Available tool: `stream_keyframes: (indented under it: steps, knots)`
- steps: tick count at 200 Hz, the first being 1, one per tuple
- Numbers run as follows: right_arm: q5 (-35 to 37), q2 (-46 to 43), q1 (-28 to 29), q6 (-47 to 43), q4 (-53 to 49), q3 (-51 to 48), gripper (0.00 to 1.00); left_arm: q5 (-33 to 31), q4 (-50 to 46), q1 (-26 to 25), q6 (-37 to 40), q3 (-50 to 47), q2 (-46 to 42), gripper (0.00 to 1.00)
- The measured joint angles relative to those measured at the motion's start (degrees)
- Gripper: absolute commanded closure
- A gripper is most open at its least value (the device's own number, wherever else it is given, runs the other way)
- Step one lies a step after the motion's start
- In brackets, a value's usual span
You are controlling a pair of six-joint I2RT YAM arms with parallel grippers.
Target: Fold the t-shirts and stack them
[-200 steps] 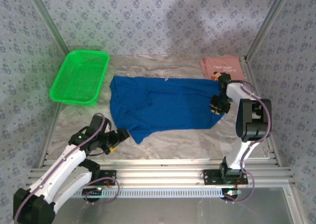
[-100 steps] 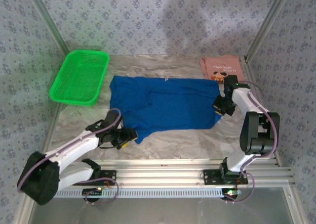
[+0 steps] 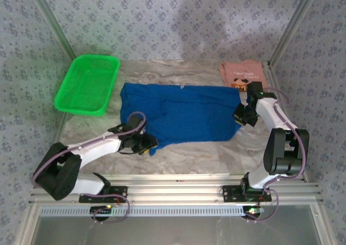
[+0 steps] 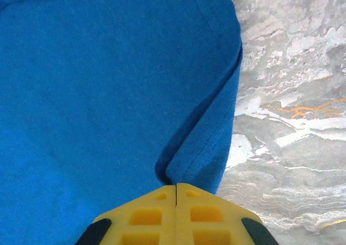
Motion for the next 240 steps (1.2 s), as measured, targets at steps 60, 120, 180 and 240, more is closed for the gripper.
stream_keyframes:
  steps: [60, 120, 180, 240]
  knots:
    - [-0.85, -0.02, -0.5, -1.09, -0.37, -0.2, 1.0, -0.35, -3.78, -2.56, 1.51, 4.5, 1.62, 0.96]
    - [-1.51, -1.09, -1.4, -2.21, -0.63, -0.37, 1.0, -1.44, -14.08, -5.2, 2.58, 11.43, -4.44, 0.97]
    - [-1.79, -1.4, -1.77, -2.64, -0.9, -1.51, 1.0, -2.08, -20.59, -5.51, 5.79, 15.56, -2.8, 0.96]
    - [-1.92, -1.4, -1.77, -3.02, -0.83, -1.6, 1.0, -1.25, -18.38, -5.11, 12.04, 25.07, 15.02, 0.6]
